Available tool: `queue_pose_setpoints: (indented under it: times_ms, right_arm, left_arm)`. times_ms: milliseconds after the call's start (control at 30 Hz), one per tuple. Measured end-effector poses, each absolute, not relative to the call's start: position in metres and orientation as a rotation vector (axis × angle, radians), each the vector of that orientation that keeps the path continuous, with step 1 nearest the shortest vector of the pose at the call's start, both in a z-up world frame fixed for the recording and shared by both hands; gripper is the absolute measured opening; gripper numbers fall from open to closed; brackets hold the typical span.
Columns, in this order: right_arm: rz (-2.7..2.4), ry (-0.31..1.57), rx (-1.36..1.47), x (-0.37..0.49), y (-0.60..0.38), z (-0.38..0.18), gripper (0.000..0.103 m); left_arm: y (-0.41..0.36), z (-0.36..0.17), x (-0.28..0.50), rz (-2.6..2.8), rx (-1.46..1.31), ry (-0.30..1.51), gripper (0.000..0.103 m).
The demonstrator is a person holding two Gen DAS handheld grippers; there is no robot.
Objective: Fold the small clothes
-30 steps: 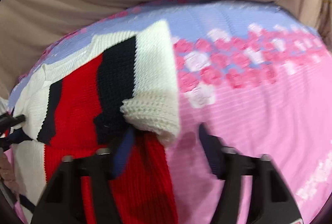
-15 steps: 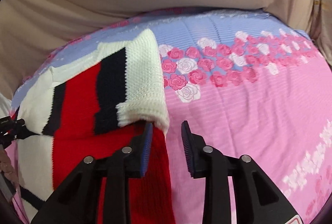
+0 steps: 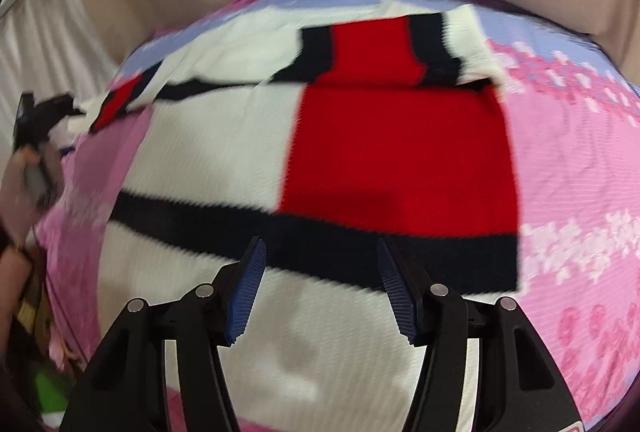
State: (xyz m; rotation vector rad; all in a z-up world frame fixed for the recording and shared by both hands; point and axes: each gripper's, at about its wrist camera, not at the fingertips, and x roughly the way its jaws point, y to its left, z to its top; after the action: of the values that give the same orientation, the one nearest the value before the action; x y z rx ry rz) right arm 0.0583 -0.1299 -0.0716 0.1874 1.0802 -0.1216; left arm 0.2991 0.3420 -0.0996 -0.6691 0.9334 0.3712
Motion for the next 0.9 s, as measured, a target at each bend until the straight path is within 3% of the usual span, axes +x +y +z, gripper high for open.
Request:
queue_pose_setpoints:
  times_ms: [167, 233, 267, 300, 400, 600, 767, 900]
  right_arm:
    - [-0.079, 1.103, 0.120, 0.066, -0.095, -0.073, 0.058]
    - [-0.087, 1.102, 0.112, 0.068, -0.090, -0.069, 0.059]
    - [-0.094, 1.099, 0.111, 0.068, -0.090, -0.067, 0.060]
    - [-0.102, 1.098, 0.110, 0.069, -0.090, -0.067, 0.060]
    - [-0.120, 1.093, 0.117, 0.067, -0.091, -0.065, 0.060]
    - [-0.128, 1.072, 0.144, 0.065, -0.100, -0.062, 0.060]
    - [-0.142, 1.042, 0.181, 0.061, -0.115, -0.059, 0.060]
    - [-0.199, 1.011, 0.224, 0.050, -0.144, -0.057, 0.061]
  left_arm:
    - [0.403, -0.125, 0.339, 0.443, -0.808, 0.910, 0.067]
    - [0.414, -0.144, 0.352, 0.429, -0.877, 0.940, 0.048]
    - [0.415, -0.146, 0.356, 0.443, -0.867, 0.946, 0.034]
    - [0.412, -0.144, 0.358, 0.448, -0.838, 0.939, 0.003]
    - [0.401, -0.130, 0.369, 0.400, -0.779, 0.924, 0.003]
    - [0.324, -0.028, 0.366, 0.200, -0.567, 0.765, 0.003]
    - [0.173, 0.056, 0.351, -0.157, -0.400, 0.687, 0.003]
    - [0.028, 0.042, 0.331, -0.395, -0.279, 0.803, 0.008]
